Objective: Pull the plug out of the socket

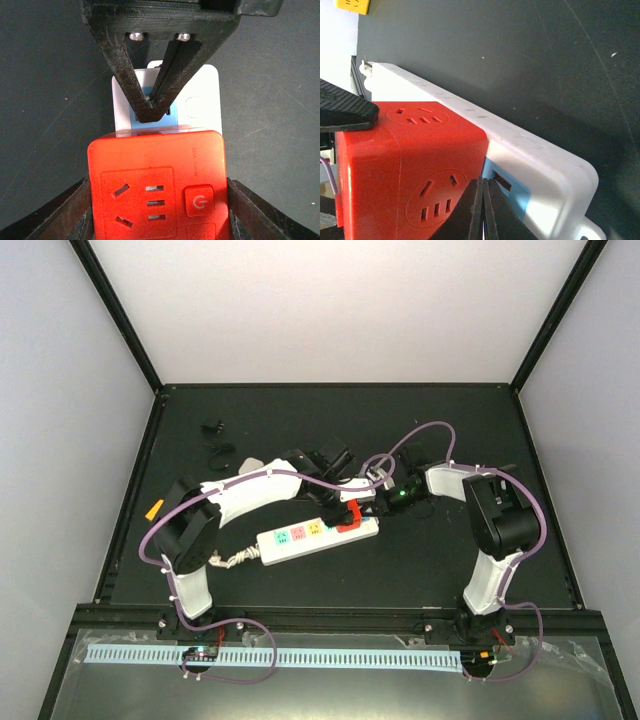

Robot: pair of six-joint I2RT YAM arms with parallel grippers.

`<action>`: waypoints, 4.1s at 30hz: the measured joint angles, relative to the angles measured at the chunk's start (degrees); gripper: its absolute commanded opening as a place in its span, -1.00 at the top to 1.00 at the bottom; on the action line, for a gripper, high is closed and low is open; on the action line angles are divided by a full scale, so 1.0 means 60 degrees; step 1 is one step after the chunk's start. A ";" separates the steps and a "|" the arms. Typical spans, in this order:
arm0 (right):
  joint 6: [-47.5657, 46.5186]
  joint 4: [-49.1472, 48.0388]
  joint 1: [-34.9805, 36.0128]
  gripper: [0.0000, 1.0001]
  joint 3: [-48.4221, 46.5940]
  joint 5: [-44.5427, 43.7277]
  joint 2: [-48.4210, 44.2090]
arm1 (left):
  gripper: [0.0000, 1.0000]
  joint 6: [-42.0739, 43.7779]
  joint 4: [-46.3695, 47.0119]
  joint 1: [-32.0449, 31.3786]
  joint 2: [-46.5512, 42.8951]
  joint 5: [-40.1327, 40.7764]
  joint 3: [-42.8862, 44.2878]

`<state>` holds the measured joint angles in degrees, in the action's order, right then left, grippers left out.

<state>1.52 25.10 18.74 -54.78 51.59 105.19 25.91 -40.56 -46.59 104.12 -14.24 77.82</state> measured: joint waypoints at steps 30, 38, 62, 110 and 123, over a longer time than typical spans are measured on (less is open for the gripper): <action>-0.0310 0.0882 0.0080 0.77 -0.0576 0.0000 0.0350 | 0.42 -0.0102 -0.0637 0.0018 -0.1257 -0.0466 -0.0200; -0.0506 0.0896 0.0084 0.62 -0.0539 -0.0499 -0.0211 | 0.42 -0.0182 -0.1031 0.0670 -0.1989 -0.0736 -0.0215; -0.1253 0.1395 0.0040 0.51 -0.0721 -0.0328 -0.2958 | 0.39 -0.0692 -0.1231 0.4958 0.0200 -0.3282 0.0641; -0.1297 0.1326 -0.0025 0.28 -0.0525 -0.0353 -0.3308 | -0.77 -0.1293 -0.1220 0.7158 0.2725 -0.3836 0.2116; -0.1923 0.1355 0.0335 -0.15 -0.1355 -0.0991 -0.3246 | -0.98 -0.1330 -0.1093 0.7195 0.1129 -0.2310 0.1985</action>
<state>-10.02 33.23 20.75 -62.92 45.65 85.71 17.93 -47.11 -3.42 110.89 -28.10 89.73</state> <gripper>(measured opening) 0.491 0.987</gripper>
